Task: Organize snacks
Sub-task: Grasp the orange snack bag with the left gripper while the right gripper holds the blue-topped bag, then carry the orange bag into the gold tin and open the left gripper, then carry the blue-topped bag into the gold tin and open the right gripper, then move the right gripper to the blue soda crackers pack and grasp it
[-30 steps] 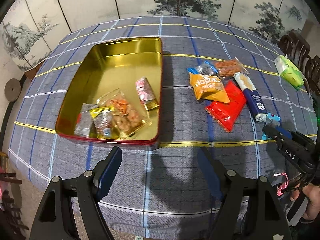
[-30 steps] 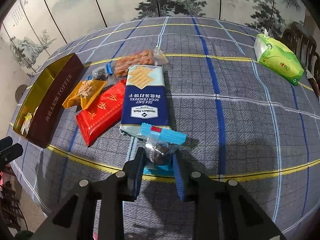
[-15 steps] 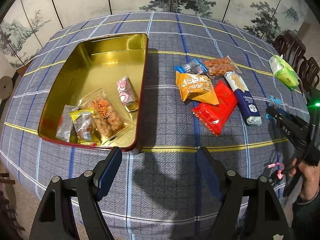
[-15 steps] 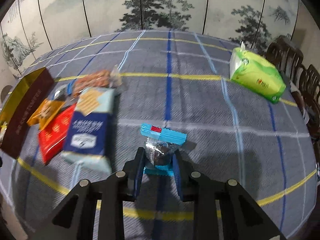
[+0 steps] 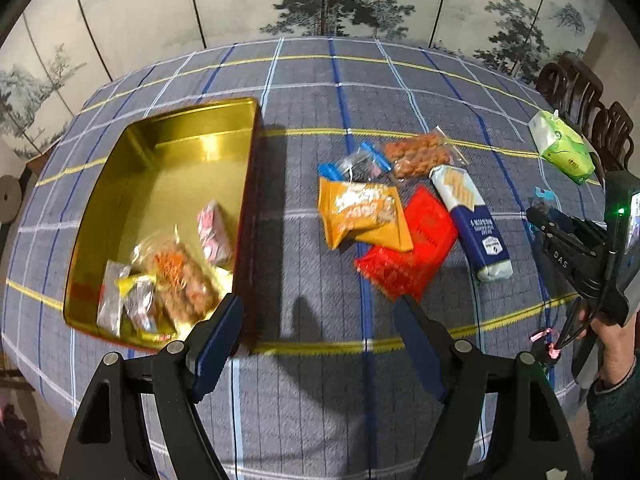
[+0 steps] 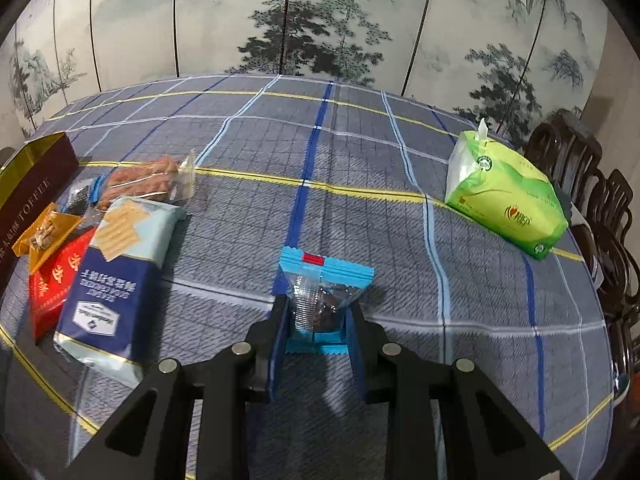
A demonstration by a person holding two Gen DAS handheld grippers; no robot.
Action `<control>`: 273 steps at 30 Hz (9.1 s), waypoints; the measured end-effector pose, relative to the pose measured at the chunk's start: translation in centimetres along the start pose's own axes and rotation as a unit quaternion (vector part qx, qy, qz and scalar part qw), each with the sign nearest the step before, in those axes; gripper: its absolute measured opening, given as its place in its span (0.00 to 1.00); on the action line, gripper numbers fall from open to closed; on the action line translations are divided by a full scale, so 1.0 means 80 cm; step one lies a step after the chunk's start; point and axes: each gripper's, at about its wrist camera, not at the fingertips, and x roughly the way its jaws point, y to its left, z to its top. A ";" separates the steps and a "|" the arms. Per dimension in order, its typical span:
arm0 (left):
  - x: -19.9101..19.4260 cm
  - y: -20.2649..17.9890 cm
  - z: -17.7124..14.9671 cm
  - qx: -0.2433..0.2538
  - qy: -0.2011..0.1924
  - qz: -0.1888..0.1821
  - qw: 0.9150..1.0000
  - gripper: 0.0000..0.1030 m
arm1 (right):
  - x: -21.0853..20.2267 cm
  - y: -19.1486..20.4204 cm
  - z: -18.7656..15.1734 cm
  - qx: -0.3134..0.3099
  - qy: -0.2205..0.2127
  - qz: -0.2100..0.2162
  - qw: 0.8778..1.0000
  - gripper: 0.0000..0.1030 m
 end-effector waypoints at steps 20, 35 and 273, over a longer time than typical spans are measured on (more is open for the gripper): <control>0.049 -0.018 0.056 -0.016 0.022 -0.051 0.998 0.72 | 0.016 -0.033 0.002 0.022 -0.010 0.023 0.999 0.27; 0.099 -0.033 0.074 -0.005 0.054 -0.041 0.998 0.69 | 0.017 -0.040 0.001 0.032 -0.009 0.036 0.999 0.27; -0.071 0.223 -0.073 -0.160 -0.037 0.079 0.983 0.76 | -0.076 0.204 0.068 -0.049 -0.011 0.173 0.984 0.45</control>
